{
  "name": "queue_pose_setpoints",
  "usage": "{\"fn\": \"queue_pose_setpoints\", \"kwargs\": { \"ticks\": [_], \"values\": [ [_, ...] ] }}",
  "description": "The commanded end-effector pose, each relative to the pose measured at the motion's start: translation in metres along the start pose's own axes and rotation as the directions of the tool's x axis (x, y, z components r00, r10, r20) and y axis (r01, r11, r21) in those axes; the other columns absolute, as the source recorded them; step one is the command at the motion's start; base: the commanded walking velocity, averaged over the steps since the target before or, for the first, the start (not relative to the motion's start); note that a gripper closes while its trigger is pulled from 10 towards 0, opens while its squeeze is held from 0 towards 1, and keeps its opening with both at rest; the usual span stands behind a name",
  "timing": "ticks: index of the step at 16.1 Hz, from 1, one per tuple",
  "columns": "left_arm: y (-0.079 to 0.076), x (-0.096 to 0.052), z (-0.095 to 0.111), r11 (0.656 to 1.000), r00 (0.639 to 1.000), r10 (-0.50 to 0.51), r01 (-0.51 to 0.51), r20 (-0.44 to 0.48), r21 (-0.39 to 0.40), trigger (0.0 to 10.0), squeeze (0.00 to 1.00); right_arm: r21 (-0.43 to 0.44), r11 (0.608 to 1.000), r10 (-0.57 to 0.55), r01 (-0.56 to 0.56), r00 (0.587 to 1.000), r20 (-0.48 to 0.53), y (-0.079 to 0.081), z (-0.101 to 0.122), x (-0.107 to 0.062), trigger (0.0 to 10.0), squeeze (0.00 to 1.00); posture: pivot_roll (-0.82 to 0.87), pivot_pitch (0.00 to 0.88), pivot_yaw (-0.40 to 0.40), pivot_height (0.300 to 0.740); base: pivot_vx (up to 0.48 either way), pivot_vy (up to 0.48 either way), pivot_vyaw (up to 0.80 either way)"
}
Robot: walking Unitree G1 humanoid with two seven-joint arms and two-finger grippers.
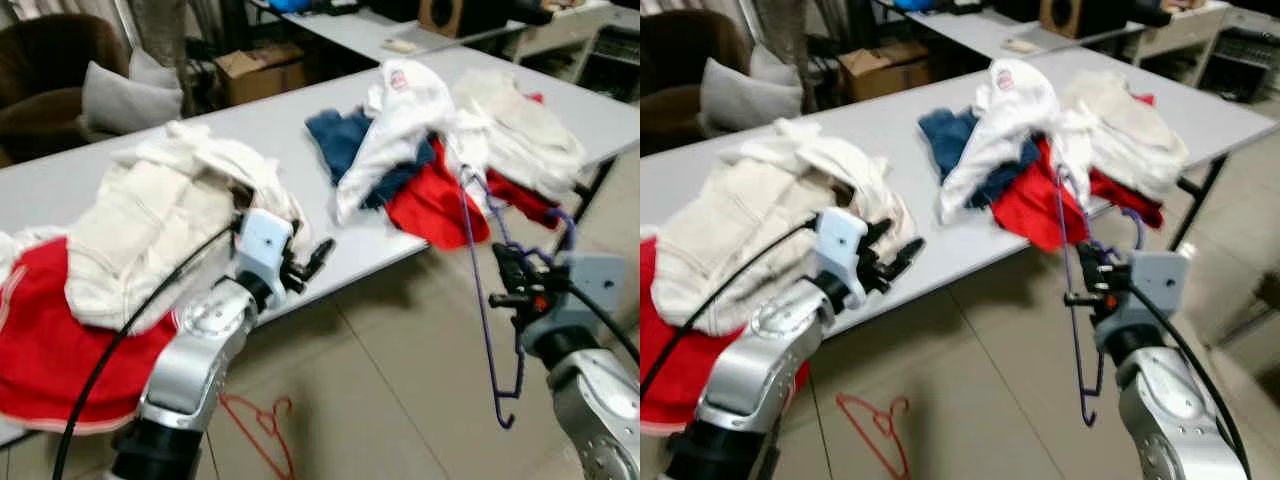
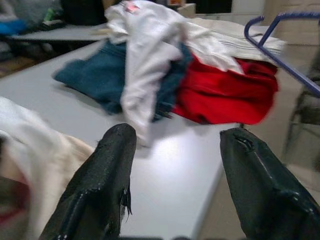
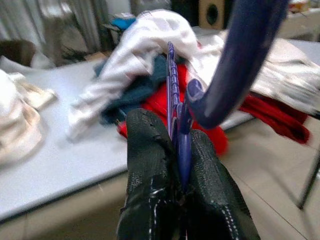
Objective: Hang hanger
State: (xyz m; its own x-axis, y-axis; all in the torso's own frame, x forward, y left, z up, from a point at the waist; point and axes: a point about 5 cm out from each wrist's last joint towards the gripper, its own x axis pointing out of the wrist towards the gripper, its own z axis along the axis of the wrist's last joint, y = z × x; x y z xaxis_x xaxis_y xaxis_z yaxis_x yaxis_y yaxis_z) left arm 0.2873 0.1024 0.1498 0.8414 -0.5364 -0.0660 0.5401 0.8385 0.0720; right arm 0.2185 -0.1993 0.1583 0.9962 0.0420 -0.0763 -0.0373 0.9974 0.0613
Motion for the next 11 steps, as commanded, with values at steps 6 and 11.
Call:
{"fn": "queue_pose_setpoints", "kwargs": {
  "ticks": [6,11],
  "values": [
    [0.007,0.0,-0.007,0.996,0.999,0.001,0.003,-0.051,0.084,10.0,0.0,-0.031,0.997,0.066,-0.064,0.997,0.044,0.008,0.005,-0.009,10.0,0.0,-0.25,0.0,0.073,0.74,0.319,0.0,-0.27],
    [0.027,0.004,-0.03,0.982,0.968,0.068,-0.021,-0.242,0.19,10.0,0.0,-0.168,0.968,0.186,-0.188,0.982,-0.028,-0.004,0.003,-0.021,10.0,0.0,-0.27,0.0,0.084,0.74,0.055,0.0,0.0]
  ]
}}
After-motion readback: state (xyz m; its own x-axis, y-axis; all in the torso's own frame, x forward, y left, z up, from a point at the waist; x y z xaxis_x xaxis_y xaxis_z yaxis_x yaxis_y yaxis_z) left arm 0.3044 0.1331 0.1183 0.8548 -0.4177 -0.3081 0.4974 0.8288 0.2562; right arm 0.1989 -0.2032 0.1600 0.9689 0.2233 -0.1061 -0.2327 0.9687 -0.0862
